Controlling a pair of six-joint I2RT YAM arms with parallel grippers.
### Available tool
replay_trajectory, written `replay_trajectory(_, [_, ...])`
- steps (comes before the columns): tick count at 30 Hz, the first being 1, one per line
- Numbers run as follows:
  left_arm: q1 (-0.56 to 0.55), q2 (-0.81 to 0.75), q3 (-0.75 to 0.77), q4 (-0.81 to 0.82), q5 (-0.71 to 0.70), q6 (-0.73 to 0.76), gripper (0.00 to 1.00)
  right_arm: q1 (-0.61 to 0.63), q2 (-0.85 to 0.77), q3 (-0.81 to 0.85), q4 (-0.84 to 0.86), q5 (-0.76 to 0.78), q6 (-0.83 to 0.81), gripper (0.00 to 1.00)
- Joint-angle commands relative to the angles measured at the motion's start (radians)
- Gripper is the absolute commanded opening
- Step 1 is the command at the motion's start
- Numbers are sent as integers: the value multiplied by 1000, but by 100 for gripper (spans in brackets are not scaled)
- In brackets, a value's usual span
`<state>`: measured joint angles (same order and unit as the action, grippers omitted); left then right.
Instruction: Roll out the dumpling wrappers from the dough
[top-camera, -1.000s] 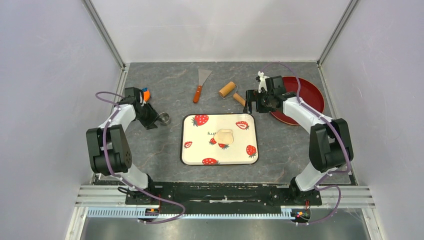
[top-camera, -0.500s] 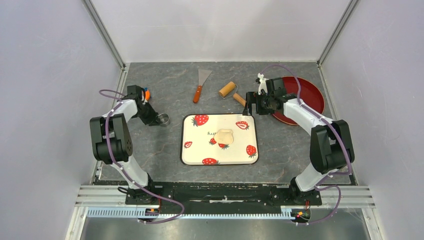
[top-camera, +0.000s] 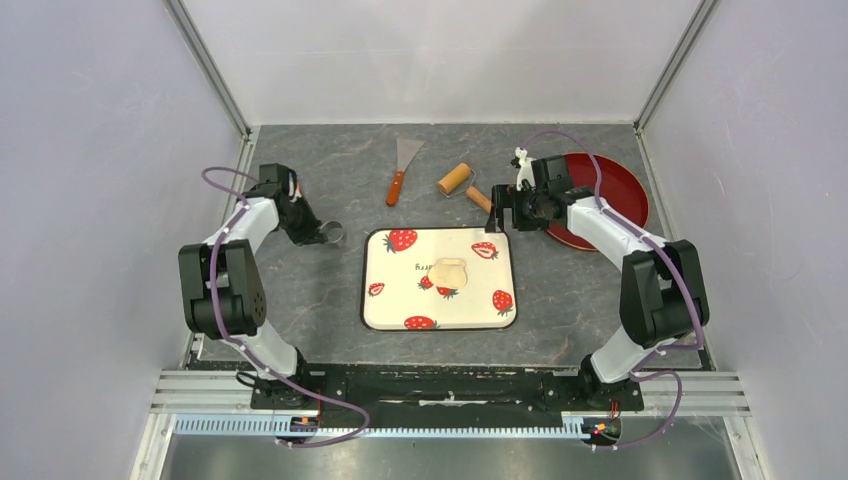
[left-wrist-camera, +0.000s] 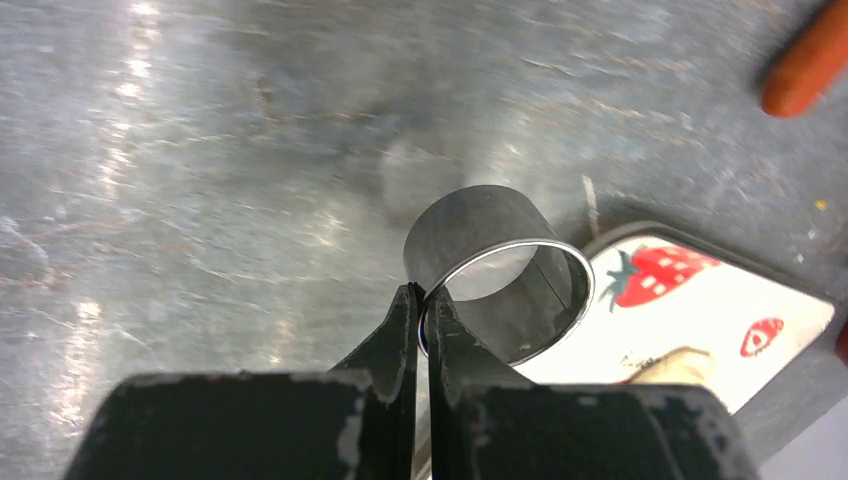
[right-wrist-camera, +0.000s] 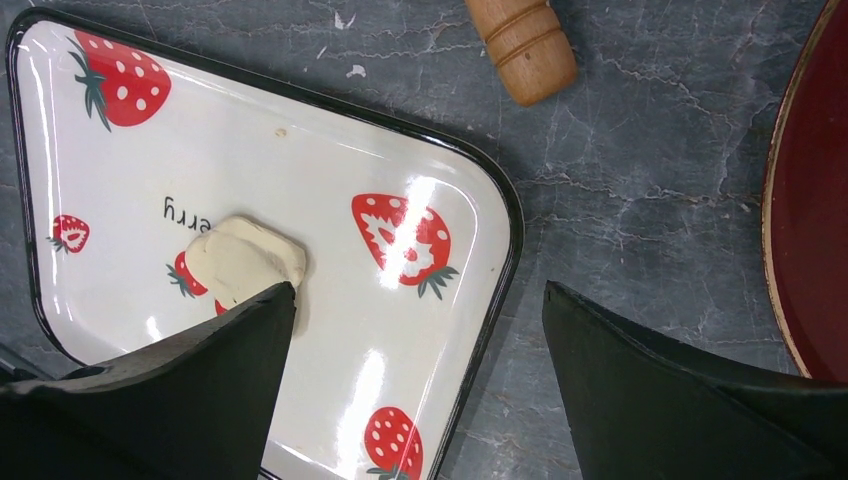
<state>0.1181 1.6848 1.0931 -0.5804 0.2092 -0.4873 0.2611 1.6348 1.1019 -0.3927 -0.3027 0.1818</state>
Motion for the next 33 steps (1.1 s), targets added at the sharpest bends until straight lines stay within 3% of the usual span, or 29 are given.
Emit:
replay_trajectory(1, [-122,-93,94,-42,-24,78,2,1,-55,35,-16,-9,-15,95])
replay_trajectory(11, [-541,-7,332,-155,-115,101,2,1,-110,-3,-61,2,-39,98])
replay_trajectory(19, [-779,105,444,-171,-141,59,2,0,-152,-65,-73,21,-29,98])
replay_trajectory(24, [-861,145,434,-171,-179,43,2,0,-159,-77,-86,39,-30,98])
replay_trajectory(33, [-882,185,384,-139,-197,36,2,1,-135,-83,-113,9,-50,98])
